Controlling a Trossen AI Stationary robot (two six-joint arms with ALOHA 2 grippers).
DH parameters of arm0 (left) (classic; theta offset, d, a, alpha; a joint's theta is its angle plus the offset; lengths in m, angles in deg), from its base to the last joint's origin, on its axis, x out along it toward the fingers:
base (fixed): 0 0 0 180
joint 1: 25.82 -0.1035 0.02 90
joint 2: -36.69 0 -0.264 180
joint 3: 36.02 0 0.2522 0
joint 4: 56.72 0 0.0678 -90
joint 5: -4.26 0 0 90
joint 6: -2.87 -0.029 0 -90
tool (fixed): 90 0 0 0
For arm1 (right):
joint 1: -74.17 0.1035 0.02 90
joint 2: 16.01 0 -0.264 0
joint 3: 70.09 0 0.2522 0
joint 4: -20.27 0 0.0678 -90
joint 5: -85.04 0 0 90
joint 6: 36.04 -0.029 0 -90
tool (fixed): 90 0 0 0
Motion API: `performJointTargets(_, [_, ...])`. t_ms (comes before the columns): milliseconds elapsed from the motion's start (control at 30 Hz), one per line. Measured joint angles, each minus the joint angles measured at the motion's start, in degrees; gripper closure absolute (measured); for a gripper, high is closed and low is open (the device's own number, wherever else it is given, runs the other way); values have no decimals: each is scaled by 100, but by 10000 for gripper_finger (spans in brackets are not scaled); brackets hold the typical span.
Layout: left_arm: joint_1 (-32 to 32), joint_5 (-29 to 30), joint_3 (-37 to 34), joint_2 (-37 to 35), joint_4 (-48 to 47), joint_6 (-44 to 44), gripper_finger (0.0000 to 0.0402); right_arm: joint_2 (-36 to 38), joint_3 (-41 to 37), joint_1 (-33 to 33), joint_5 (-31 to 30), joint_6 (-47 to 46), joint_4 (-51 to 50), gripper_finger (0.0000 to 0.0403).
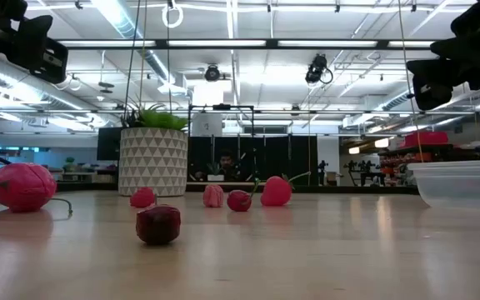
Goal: Pick and placing Produce into tupperware
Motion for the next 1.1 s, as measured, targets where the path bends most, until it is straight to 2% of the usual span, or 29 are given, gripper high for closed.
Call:
performJointTargets(833, [1,-1,0,1,0,0,202,0,0,-1,-1,1,0,215])
performJointTargets(1100, [0,-2,1,-1,0,0,211,-1,2,-1,0,-1,0,215])
